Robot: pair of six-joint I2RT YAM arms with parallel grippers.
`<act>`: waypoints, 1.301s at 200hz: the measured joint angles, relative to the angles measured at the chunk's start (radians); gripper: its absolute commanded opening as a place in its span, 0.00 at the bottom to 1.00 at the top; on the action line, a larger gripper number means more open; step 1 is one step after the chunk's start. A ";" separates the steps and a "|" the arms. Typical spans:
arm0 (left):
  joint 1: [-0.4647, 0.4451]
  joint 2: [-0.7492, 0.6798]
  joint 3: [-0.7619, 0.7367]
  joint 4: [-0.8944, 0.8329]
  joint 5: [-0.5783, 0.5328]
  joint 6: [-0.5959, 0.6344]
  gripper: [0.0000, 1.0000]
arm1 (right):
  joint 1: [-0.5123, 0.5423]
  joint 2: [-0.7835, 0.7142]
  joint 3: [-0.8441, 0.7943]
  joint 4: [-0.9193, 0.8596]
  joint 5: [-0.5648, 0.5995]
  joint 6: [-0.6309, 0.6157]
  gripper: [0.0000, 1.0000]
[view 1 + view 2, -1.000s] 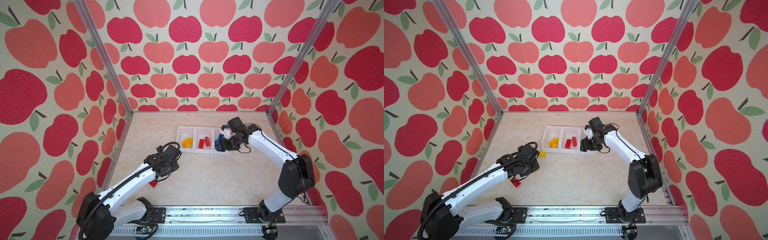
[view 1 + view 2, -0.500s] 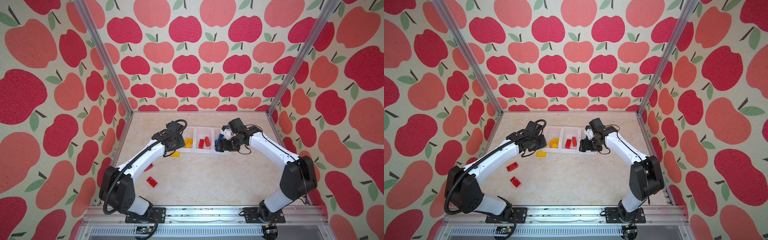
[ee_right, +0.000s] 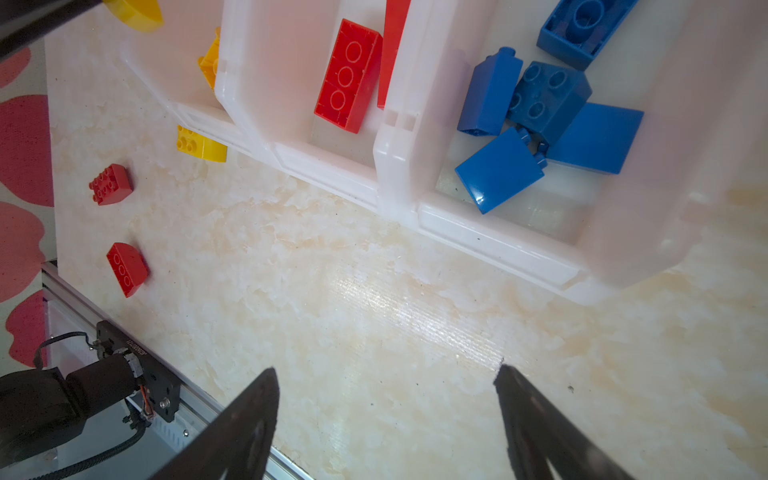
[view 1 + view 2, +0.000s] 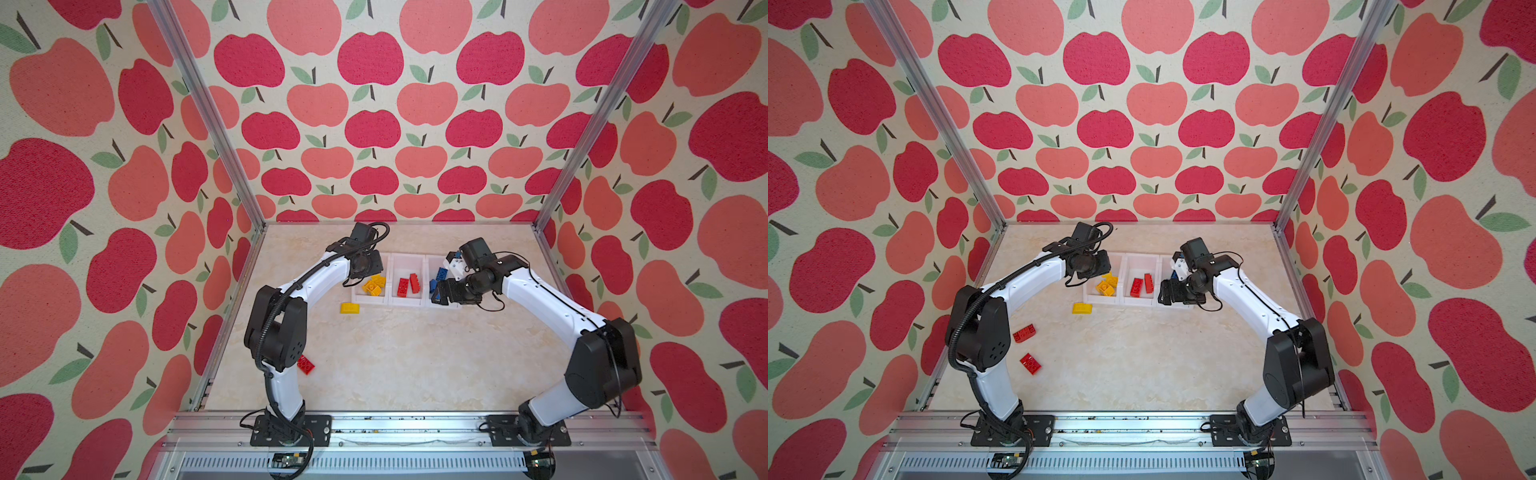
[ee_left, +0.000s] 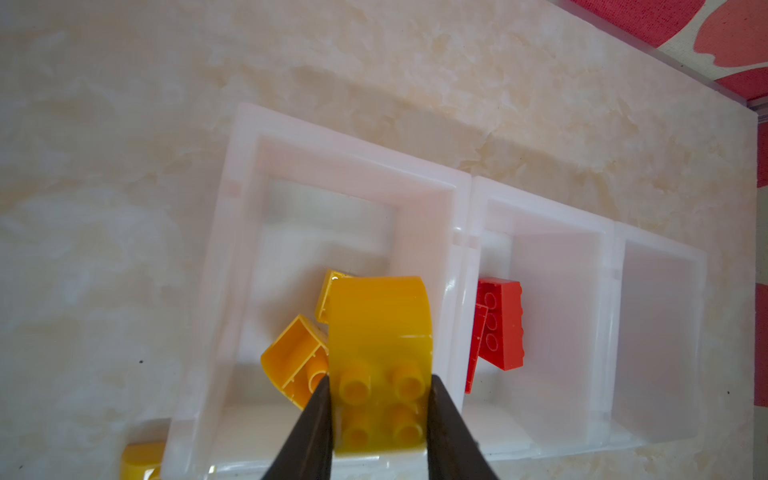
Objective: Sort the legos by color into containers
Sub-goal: 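Carry the yellow curved brick with the left gripper into the yellow compartment, release, then lower the left gripper onto the second yellow curved brick beside the bin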
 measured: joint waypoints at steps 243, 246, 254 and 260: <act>0.012 -0.188 -0.112 -0.016 0.006 0.092 0.63 | -0.015 -0.025 -0.018 -0.001 0.000 -0.001 0.86; 0.013 -0.205 -0.127 -0.015 0.005 0.091 0.65 | -0.016 -0.026 -0.018 -0.001 0.000 -0.001 0.86; 0.017 -0.256 -0.171 -0.020 0.003 0.099 0.68 | -0.016 -0.032 -0.020 -0.001 0.000 -0.001 0.86; 0.022 -0.291 -0.202 -0.023 0.003 0.105 0.70 | -0.016 -0.038 -0.023 0.000 0.000 -0.001 0.86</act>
